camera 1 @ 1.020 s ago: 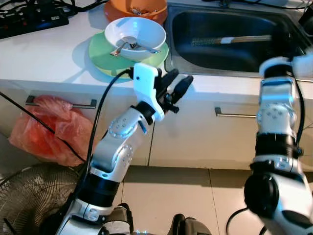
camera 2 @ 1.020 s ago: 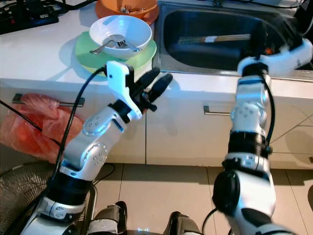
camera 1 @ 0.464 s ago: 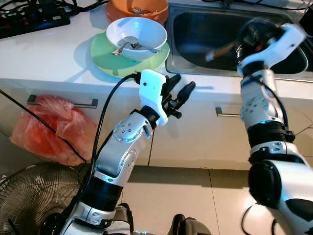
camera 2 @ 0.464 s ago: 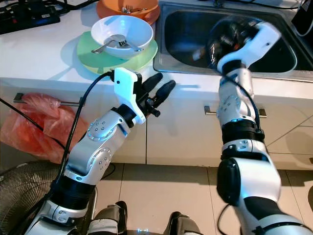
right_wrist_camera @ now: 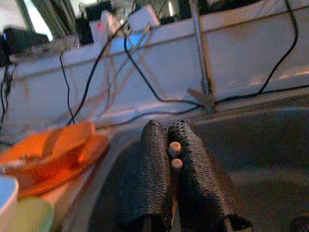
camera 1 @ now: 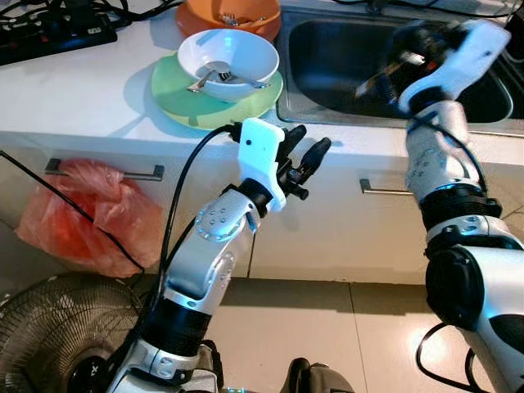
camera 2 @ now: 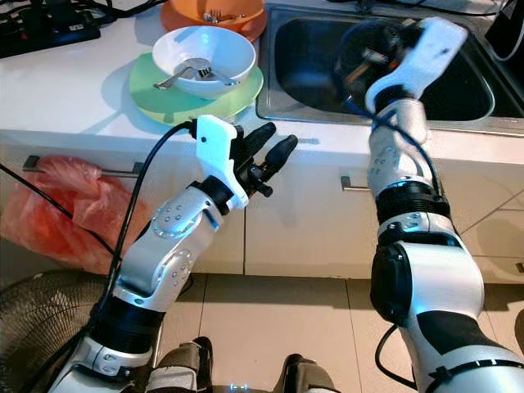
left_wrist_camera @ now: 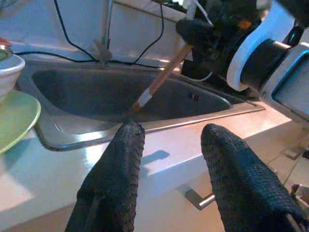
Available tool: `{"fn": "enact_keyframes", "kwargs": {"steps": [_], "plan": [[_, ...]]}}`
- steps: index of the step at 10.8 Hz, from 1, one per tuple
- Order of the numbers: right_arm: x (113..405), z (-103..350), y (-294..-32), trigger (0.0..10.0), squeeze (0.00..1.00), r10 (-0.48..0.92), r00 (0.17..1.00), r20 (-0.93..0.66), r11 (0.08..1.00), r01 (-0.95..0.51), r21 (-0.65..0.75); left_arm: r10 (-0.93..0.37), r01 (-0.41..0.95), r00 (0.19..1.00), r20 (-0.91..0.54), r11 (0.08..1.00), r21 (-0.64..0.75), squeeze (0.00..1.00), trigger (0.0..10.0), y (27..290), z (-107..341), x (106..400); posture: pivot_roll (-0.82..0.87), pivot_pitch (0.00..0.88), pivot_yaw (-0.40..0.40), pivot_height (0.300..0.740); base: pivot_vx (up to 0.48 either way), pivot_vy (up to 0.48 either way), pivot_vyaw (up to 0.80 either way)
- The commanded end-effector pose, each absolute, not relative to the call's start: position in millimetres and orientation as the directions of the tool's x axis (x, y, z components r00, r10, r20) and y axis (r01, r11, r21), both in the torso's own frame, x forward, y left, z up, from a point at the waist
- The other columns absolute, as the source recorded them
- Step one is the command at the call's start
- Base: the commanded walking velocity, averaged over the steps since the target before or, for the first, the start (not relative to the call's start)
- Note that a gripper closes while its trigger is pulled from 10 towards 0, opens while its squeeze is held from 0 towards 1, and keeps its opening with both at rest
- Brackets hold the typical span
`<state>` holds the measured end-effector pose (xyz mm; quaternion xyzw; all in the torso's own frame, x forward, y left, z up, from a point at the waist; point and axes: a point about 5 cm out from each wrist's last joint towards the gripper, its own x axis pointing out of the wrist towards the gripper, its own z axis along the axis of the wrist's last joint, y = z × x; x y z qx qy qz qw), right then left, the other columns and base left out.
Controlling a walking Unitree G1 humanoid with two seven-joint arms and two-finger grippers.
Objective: Kitchen organization
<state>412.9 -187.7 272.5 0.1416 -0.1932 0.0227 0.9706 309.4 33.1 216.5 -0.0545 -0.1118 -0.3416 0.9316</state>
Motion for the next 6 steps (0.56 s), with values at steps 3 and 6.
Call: {"fn": "enact_keyframes", "kwargs": {"steps": [3,6], "plan": [[416.0,275.3,-189.6,10.0,0.00,-0.012,0.934,0.356,0.979,-0.062,0.195,-0.614,0.635,0.753,0.238,0.772,-0.018,0.00,10.0,31.9,212.8,307.1,0.21,0.180,-0.088,0.740,0.000,0.000,0.00],[418.0,272.6,-188.6,10.0,0.00,-0.009,0.948,0.319,0.987,-0.043,0.157,-0.604,0.625,0.762,0.234,0.781,-0.019,0.00,10.0,32.5,211.7,306.7,0.22,0.189,-0.094,0.740,0.000,0.000,0.00]]}}
